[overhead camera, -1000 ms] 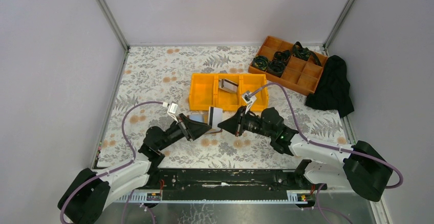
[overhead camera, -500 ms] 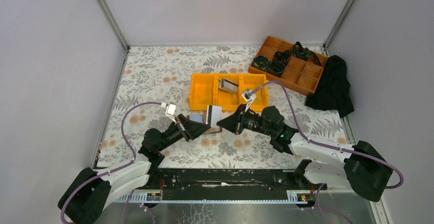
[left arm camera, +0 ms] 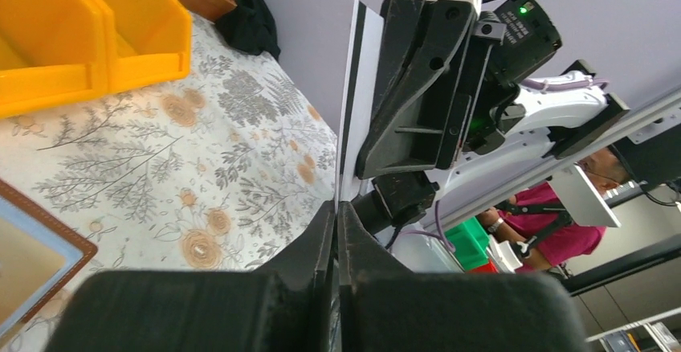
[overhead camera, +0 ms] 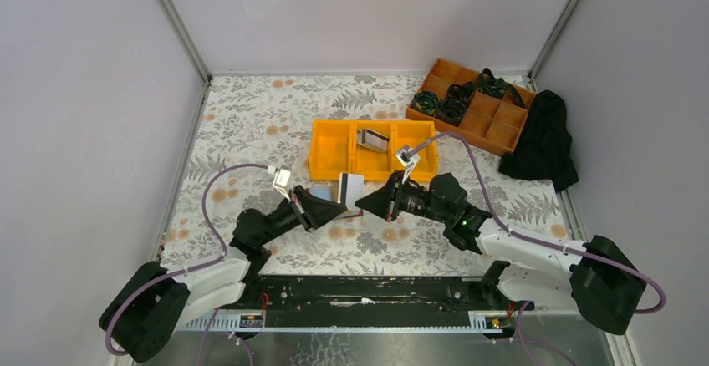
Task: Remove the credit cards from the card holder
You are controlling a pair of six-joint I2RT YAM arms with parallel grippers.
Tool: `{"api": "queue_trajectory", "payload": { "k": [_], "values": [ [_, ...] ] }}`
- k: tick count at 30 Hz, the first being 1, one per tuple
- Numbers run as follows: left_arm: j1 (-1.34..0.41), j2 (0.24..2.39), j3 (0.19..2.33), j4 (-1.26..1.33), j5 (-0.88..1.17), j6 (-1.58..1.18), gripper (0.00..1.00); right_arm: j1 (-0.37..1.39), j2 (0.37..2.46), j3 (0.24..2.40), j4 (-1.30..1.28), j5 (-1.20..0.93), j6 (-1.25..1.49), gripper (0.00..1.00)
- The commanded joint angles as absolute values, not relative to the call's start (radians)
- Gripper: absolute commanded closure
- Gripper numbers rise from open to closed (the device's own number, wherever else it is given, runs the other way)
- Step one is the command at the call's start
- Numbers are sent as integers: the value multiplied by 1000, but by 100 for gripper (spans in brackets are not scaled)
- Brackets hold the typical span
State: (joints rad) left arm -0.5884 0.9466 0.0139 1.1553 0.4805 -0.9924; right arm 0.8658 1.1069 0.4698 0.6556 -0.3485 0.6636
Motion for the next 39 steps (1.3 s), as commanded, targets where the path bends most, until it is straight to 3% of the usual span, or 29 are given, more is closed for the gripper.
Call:
{"api": "queue_trajectory", "payload": {
  "k": [1,11,12,14,17,24,30,33,37,39],
  "values": [
    [-593,966,38,1287,536,-1019,98,874,1066,484,676,-344,651,100],
    [-594,875,48,1162,549,-957,100,876,1109,470,728,-352,660,100],
    [-594,869,50,1156,561,-952,100,875,1107,472,725,-346,658,96],
    [-594,860,52,1149,585,-949,100,875,1092,476,694,-319,638,76],
    [-594,856,47,1160,623,-962,100,875,1045,479,644,-270,597,54],
    [-614,866,15,1216,667,-996,100,873,982,554,490,-206,480,49],
    [-637,918,18,1277,717,-1015,100,874,976,598,457,-221,430,56],
    [-648,942,20,1308,730,-1020,100,874,969,603,455,-233,423,70],
    [-650,948,16,1314,714,-1022,100,874,956,589,462,-248,432,98],
    [-650,941,17,1307,701,-1015,96,874,948,581,464,-259,434,100]
  ]
}}
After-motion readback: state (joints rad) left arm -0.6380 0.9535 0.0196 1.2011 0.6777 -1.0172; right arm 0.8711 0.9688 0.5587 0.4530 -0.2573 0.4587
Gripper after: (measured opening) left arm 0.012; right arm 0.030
